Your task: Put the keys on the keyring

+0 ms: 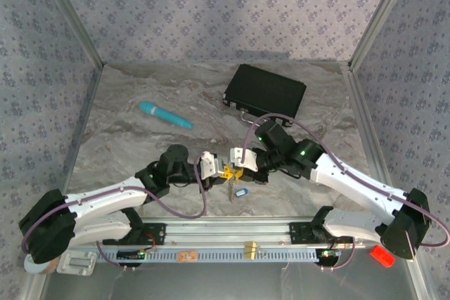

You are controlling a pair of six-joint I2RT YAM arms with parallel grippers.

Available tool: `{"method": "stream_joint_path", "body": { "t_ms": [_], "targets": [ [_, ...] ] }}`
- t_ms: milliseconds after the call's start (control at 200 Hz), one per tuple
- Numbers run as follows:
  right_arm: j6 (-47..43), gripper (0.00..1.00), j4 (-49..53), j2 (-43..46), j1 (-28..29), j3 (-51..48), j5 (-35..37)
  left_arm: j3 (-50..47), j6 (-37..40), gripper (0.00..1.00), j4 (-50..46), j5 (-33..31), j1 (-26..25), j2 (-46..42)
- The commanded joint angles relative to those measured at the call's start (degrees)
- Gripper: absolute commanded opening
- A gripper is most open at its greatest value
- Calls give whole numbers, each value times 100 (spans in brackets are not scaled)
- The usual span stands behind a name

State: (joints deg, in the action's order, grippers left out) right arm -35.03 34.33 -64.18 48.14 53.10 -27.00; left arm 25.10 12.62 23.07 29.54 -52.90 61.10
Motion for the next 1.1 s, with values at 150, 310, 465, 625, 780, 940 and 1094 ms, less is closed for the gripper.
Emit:
{"method": "stream_joint_path", "body": {
  "t_ms": [150, 310, 465, 625, 780, 940, 1094],
  "targets": [
    [1090, 40, -1297, 1059, -165, -993, -197, -91, -163, 0, 669, 83, -14, -195],
    [1358, 41, -1371, 1110, -107, -1239, -6, -154, -233, 0, 838, 37, -11, -194],
    [1358, 38, -1447, 1063, -94, -1281, 38, -164, -269, 0, 885, 28, -18, -212],
    [1298, 23, -1374, 996, -99, -1253, 36, -212, -313, 0, 1003, 9, -16, -239],
    [1327, 11, -1451, 873, -93, -1254, -98, -226, -326, 0, 1137, 56, -18, -228],
    [1365, 5, -1553, 644, -7, -1223, -294, -234, -372, 0, 1329, 97, -16, -226],
    [1283, 5, -1420, 489, 57, -1146, -297, -268, -317, 0, 1427, -25, -16, -224]
  ]
}}
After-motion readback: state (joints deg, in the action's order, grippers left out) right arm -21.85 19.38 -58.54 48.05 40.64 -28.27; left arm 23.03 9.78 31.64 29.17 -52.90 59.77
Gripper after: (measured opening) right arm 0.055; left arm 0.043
